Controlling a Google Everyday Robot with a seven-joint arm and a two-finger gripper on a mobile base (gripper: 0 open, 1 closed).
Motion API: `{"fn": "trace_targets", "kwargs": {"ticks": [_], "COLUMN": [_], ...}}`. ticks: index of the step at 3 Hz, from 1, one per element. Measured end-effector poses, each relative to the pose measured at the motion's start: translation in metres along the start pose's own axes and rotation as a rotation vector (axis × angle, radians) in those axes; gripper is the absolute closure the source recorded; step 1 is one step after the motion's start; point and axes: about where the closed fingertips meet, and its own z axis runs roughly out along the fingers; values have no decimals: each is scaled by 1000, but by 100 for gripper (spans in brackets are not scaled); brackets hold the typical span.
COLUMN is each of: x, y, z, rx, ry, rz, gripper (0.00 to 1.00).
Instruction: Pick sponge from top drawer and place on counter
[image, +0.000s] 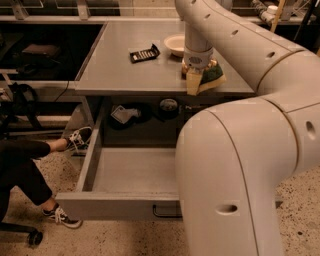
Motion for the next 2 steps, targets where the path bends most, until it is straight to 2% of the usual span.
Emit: {"fn": "trace_targets", "kwargs": {"ticks": [1, 2], "x": [-1, -8], "y": [-5, -22], "z": [0, -11], "rx": [2, 32], "ry": [-3, -17], "rz": [1, 0], "gripper": [100, 100]}}
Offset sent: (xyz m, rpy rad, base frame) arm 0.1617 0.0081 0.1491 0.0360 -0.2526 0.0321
